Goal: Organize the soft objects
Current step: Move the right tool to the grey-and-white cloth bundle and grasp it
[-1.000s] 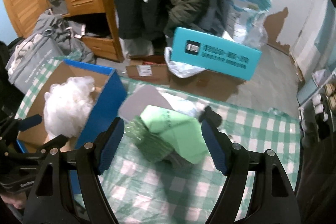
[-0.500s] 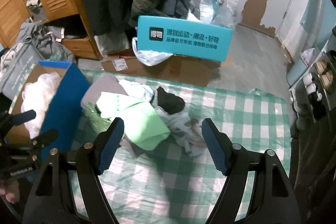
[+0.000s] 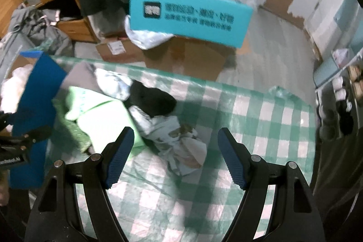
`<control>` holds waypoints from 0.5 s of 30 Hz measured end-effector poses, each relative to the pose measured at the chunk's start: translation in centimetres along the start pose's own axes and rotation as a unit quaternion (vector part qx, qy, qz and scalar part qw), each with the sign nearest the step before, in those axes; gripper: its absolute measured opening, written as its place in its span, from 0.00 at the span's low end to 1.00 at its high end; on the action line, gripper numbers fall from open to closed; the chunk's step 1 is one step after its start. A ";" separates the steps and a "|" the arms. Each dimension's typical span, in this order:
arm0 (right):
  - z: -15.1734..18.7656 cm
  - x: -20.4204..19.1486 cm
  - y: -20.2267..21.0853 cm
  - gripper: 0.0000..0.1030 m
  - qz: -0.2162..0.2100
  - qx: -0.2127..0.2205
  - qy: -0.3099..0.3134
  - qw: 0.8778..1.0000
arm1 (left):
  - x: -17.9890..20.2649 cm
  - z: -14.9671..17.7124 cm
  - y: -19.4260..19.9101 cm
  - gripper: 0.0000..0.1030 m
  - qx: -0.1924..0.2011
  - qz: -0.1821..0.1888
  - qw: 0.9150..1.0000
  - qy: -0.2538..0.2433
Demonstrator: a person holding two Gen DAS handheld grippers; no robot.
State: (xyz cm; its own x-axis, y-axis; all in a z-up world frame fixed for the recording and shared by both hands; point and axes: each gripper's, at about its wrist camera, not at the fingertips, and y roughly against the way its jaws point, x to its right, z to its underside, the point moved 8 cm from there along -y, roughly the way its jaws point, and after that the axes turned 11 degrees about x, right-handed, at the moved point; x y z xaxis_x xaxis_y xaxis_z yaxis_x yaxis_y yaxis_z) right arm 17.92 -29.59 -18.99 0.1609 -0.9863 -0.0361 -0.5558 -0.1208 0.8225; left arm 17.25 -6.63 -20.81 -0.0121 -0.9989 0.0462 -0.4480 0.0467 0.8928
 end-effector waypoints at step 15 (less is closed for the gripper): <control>2.7 2.2 -4.6 0.74 -0.001 -0.043 -0.047 0.998 | 1.7 -1.3 -2.7 0.93 0.020 -0.041 0.998 -0.033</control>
State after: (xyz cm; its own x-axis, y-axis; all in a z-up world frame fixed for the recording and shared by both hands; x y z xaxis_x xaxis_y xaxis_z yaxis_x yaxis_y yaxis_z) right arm 18.66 -31.53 -24.34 0.0831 -0.9927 -0.0880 -0.4822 -0.1173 0.8682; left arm 19.58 -8.42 -22.56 -0.0318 -0.9979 -0.0562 -0.4860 -0.0337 0.8733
